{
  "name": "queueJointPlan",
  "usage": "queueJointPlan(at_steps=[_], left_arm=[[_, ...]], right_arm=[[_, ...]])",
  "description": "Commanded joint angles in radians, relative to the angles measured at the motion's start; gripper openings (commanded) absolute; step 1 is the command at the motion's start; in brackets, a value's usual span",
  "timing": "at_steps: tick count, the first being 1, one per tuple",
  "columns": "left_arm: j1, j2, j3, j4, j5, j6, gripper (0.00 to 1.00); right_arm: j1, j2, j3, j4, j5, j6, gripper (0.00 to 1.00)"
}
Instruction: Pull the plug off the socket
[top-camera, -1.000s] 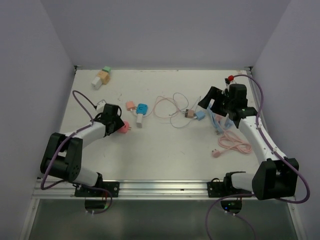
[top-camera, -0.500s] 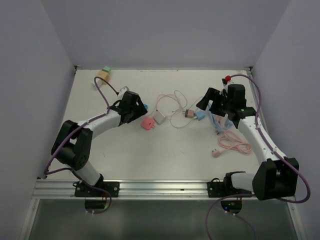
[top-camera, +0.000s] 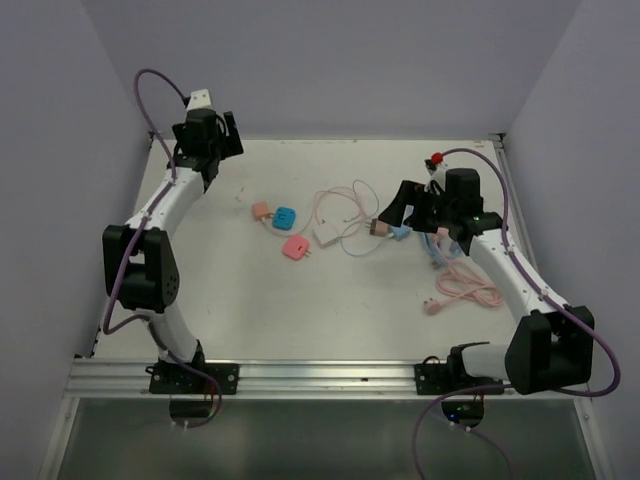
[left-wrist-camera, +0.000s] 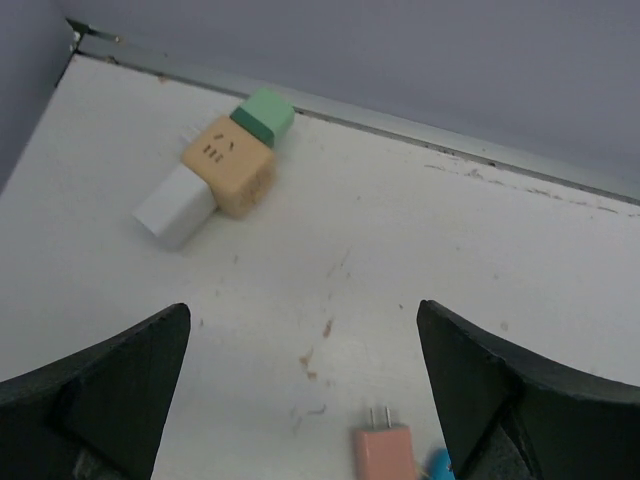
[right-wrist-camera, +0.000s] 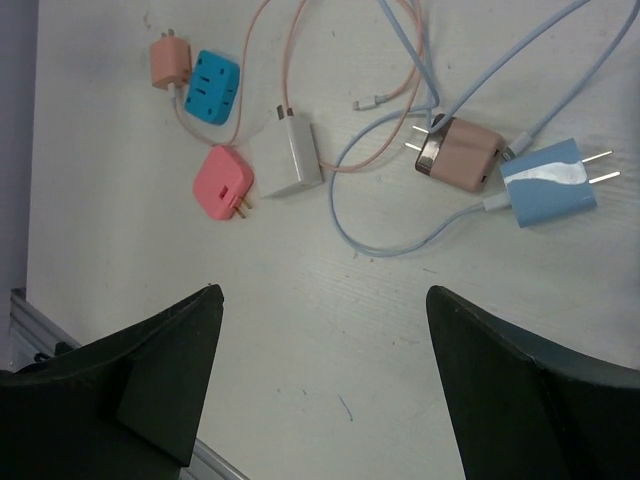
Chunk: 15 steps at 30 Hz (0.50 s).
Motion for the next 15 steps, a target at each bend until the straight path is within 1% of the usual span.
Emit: queueJointPlan(at_steps=[1,2,3,4,5,6,7,8,9,12,15], left_arm=[[0.048,0.126,0.112,0.078,0.029,0.263,0.99],[0.079,0.176,0.135,0.09,0.089,0.286,0.99],[0.096,0.204,0.185,0.11,0.119,0.331,1.0],[0.113,0.233,0.215,0.112,0.159,0.345,0.99],[0.14,0.29,0.247,0.109,0.234,0.347,0.99],[0.169,0.319,0.283,0.087,0.265,0.389,0.99],[0.185,0.348,0.354,0.073,0.288,0.402,1.0],[0.202,0.396,0.385,0.063,0.33,0.415,0.99],[0.208,0.413,0.419,0.064,0.344,0.449,1.0],[0.214,0.459,0.423,0.125,0.391,0.504,1.0],[0.214,0.516,0.455,0.148,0.413,0.527,1.0]], right_arm=[[0.012,0.016,0.006,0.049,-0.068,-0.026,0.86],[0.017,0.02,0.006,0.049,-0.076,-0.028,0.86],[0.021,0.022,0.006,0.051,-0.076,-0.037,0.86],[0.034,0.022,0.003,0.052,-0.074,-0.04,0.86],[0.041,0.023,0.0,0.06,-0.074,-0.046,0.86],[0.049,0.027,-0.003,0.063,-0.076,-0.054,0.86],[0.067,0.039,-0.003,0.066,-0.077,-0.063,0.87],[0.076,0.045,-0.002,0.063,-0.079,-0.069,0.87],[0.084,0.054,0.0,0.061,-0.082,-0.087,0.87],[0.115,0.079,0.003,0.06,-0.091,-0.113,0.87],[0.127,0.103,0.005,0.058,-0.105,-0.126,0.87]])
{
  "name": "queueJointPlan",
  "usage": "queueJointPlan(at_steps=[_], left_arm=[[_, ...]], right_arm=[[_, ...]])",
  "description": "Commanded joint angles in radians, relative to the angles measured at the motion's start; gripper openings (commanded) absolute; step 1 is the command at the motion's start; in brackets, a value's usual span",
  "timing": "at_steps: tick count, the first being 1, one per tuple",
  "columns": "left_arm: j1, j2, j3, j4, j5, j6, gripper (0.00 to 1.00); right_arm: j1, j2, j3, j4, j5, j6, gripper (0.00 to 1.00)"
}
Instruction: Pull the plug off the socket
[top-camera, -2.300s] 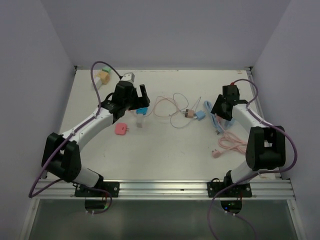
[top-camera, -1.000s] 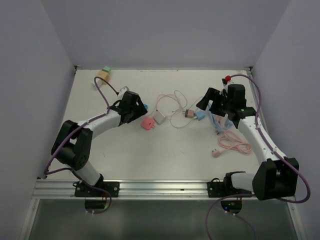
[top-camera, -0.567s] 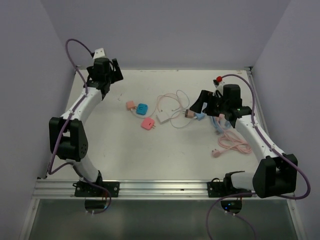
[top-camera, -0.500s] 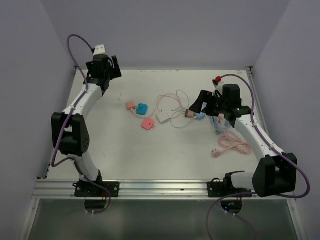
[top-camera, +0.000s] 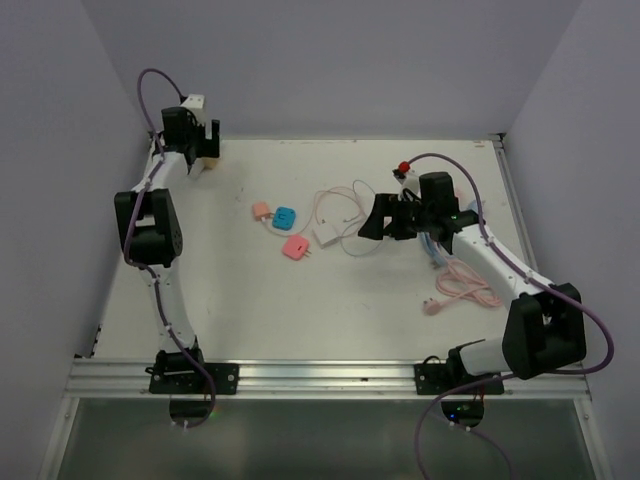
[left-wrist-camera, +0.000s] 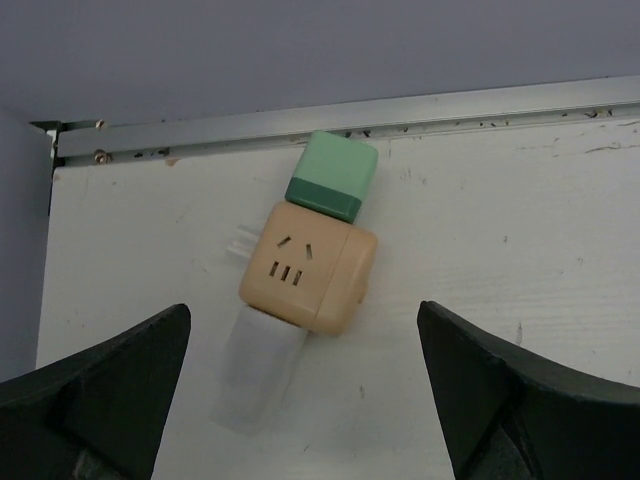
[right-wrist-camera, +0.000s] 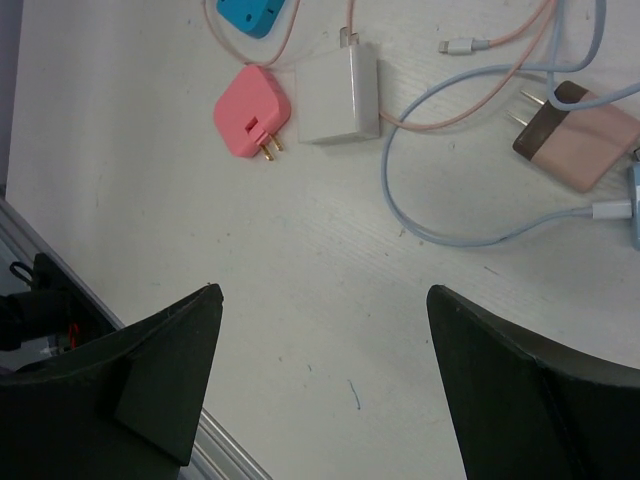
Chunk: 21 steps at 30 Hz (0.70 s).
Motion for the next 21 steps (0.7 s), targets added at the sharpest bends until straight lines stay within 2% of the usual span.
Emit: queueJointPlan(at_steps=[1,13,16,21], left_arm=[[-0.016,0.053,0.084,0.094,0.089,0.1,1.0],[0.005,0.22,0.209,0.091,0.069,0.074,0.98],[0.008,0.223,0.2,0.089,0.066,0.067,0.94],[0.008,0.193,0.143,0.071,0.056,0.054,0.78]], right_arm=[[0.012,0.021,0.008,0.031,-0.046,-0.047,0.87],[0.044,0.047,-0.004,0.036,-0.045,-0.079,0.88],[0.047,0.046,-0.007,0.039,-0.042,-0.081,0.88],[0.053,0.029,-0.013,0.039,-0.027,-0.081,0.88]])
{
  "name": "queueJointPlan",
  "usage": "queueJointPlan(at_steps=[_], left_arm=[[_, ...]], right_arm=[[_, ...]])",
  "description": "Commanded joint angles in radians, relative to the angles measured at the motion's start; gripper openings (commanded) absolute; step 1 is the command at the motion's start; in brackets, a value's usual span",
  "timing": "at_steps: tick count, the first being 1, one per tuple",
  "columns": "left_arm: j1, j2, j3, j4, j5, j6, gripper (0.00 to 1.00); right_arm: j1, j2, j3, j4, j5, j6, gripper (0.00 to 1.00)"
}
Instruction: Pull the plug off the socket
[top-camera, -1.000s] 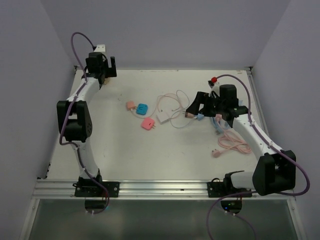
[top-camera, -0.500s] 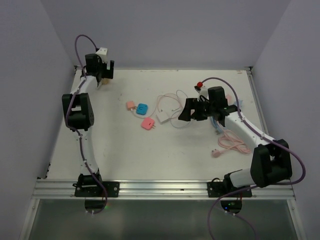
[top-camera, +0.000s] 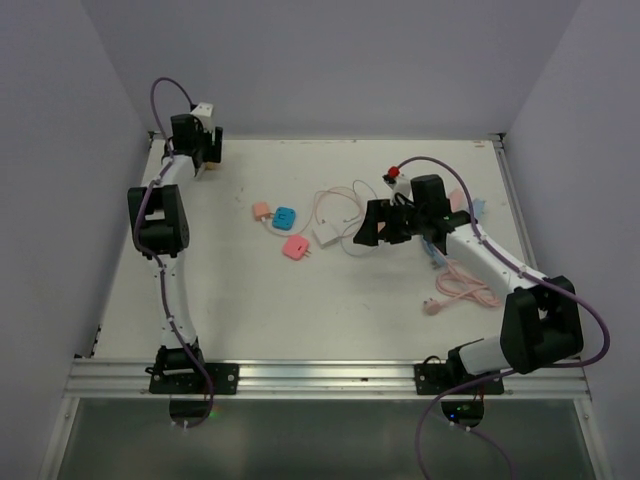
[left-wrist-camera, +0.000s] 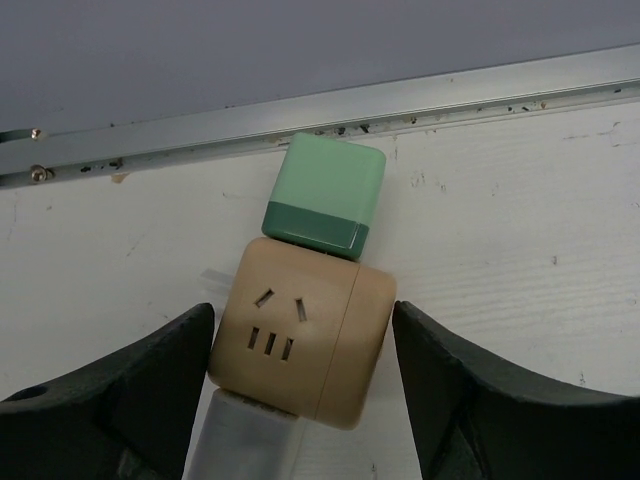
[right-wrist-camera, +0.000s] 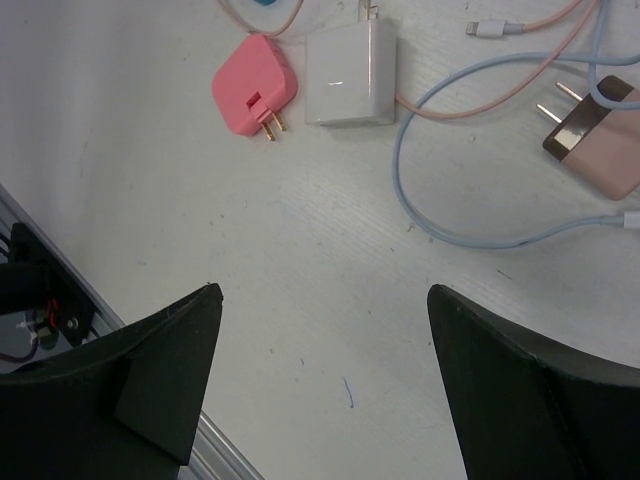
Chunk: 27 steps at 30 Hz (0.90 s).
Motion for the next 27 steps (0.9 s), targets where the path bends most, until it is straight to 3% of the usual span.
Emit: queueJointPlan(at_steps=[1,6,14,20,25,27], left_arm=[[0.007,-0.036,-0.036,0.021,0.007,-0.015,0.75],[0.005,-0.148,-0.221,0.047,0.011,-0.049,0.57],[0.004,-0.405,-0.597,0.098,0.001,-0.193,0.45],[-0.062,-0.56,-0.772,-0.058,-0.137,-0.244,0.45],[-0.169,-0.655,-0.826,-0.184,-0.281,-0.245,0.47],[-0.196,-0.694,-0.865,-0.232,-0.271,-0.293,0.47]], right_arm=[[0.012,-0.018,-0.013,0.032,-0.001,-0.02,0.88],[0.039,-0.049,-0.014,0.016,0.037,-0.032,0.88],[0.059,-0.095,-0.028,0.03,0.06,-0.028,0.88],[0.072,-0.126,-0.026,0.047,0.054,-0.015,0.87],[0.095,-0.156,-0.053,0.061,0.059,-0.006,0.87],[0.102,-0.163,-0.056,0.055,0.064,-0.006,0.87]])
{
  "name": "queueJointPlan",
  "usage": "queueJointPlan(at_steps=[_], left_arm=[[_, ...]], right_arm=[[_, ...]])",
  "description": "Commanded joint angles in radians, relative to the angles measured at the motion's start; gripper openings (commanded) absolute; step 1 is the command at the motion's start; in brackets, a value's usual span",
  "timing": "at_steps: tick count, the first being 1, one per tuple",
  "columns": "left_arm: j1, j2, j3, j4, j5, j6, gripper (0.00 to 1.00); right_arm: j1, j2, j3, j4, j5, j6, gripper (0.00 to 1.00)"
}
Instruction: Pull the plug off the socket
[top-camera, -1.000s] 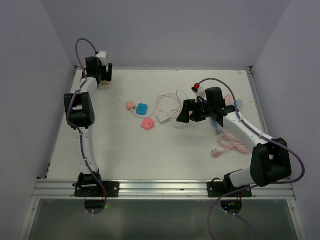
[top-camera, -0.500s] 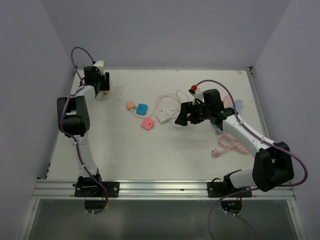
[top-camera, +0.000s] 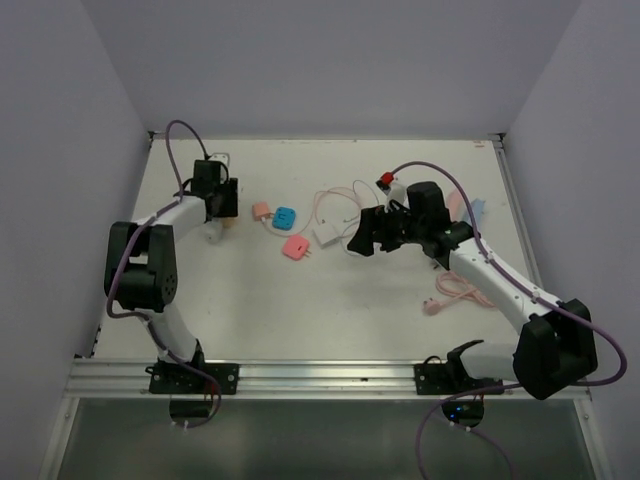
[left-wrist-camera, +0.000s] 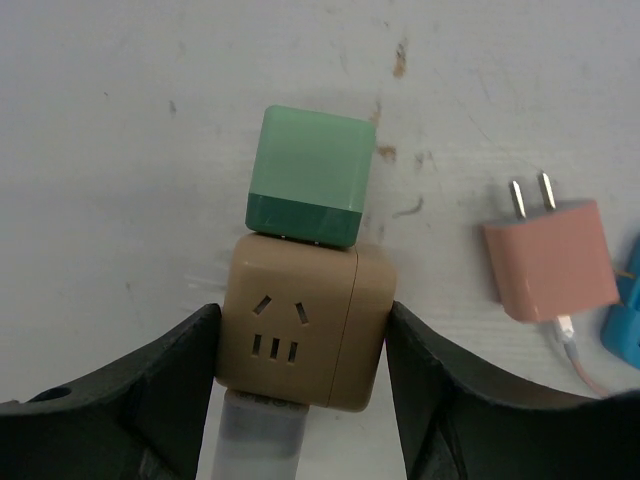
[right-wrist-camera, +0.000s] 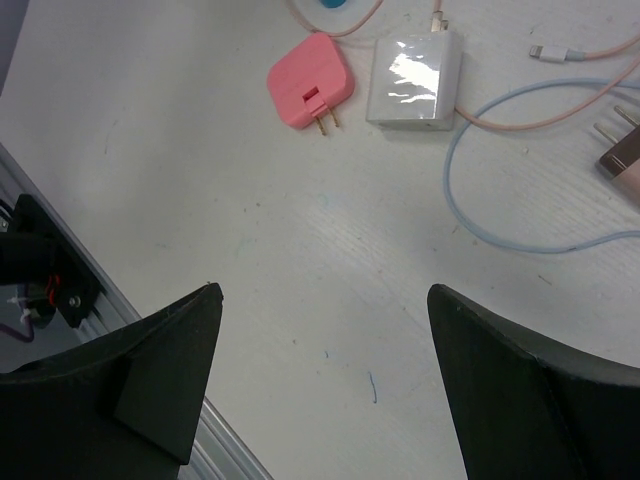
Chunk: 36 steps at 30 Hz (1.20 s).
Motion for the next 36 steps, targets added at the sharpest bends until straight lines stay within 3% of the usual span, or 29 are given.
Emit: queueJointPlan(at_steps=[1,13,17,29,36], left_arm=[[-0.067,-0.095,-0.069,-0.147,-0.029,-0.082,0.47],[-0.17,-0.466,-0.413,-0.249,0.169,-0.222,0.63],[-0.19,-0.56,-0.474,-0.253,0.157,-0.24,0.79],[-0.207,-0.542,-0.358,-0.3,0.111,-0.197,0.91],[-0.299,-0.519,-0.325,-0.294,0.024,-0.15,0.92]], right_arm=[[0.017,-0.04,-0.011,0.036,0.02,0.007,0.87],[0.035,-0.078,-0.069,0.06,0.031,0.02,0.87],[0.04,-0.078,-0.08,0.06,0.032,0.018,0.87],[0.049,-0.068,-0.069,0.043,0.049,0.009,0.88],[0.055,-0.042,-0.062,0.043,0.043,0.009,0.87]])
